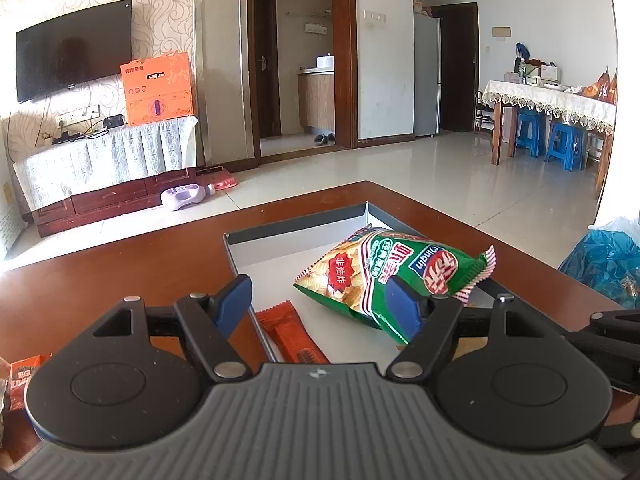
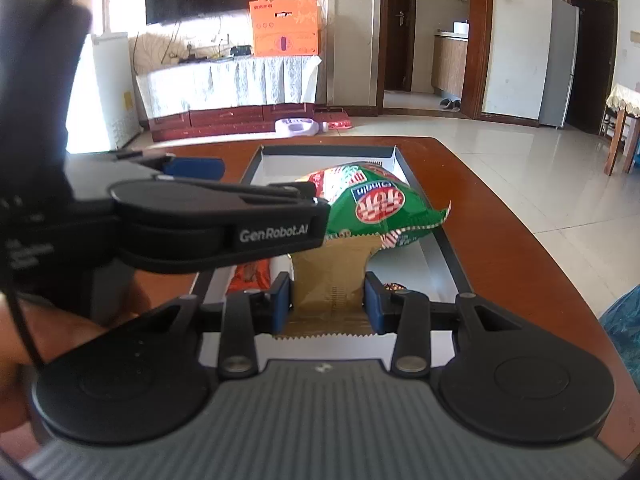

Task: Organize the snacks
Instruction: 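Open the left tool to release the bar while the right tool releases the cake in the box, then withdraw both tools from the box back toward the remaining snacks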

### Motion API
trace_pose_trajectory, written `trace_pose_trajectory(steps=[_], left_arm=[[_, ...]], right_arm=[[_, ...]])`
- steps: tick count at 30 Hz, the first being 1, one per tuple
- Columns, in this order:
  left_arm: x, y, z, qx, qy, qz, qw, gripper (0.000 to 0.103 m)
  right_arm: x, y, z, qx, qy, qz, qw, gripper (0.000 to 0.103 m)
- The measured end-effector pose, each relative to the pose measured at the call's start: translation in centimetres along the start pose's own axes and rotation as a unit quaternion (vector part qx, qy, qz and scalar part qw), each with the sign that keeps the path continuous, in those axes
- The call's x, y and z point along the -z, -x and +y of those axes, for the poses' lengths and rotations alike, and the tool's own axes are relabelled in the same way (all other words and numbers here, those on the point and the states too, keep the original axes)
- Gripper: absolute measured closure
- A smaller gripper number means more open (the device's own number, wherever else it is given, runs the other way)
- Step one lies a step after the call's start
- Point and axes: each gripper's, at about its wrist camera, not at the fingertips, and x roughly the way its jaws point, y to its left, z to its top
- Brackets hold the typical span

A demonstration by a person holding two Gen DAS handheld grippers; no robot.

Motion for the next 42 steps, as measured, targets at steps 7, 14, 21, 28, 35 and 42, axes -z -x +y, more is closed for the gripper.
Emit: trace_pose_trajectory(steps=[7, 14, 21, 28, 35, 42], left_arm=[[0.4, 1.4, 0.2, 0.0, -0.003, 0.0, 1.0, 0.023], [0.6, 2.4, 0.7, -0.002, -0.001, 0.001, 1.0, 0.023], [0.9, 3.4, 1.4, -0.003, 0.0, 0.003, 1.0, 0.021], [1.3, 4.5, 1.9, -0.004, -0.005, 0.001, 1.0, 0.019], [1.4, 5.4, 2.1, -0.008, -0.009, 0.003, 0.9999, 0.019], [1.5, 6.6, 2.9, -0.016, -0.002, 0.003, 0.9999, 0.019]], right_arm=[[0.3, -0.3, 0.4, 0.017, 0.013, -0.001, 1.0, 0.06], [0.4, -0.1, 1.1, 0.019, 0.024, -0.007, 1.0, 0.055], [0.1, 0.0, 1.6, 0.022, 0.026, -0.007, 0.999, 0.042], [0.4, 0.0, 1.9, 0.025, 0.03, -0.008, 0.999, 0.04], [0.5, 0.4, 1.9, 0.026, 0.025, -0.01, 0.999, 0.04], [0.6, 1.1, 2.0, 0.022, 0.016, -0.027, 0.999, 0.04]])
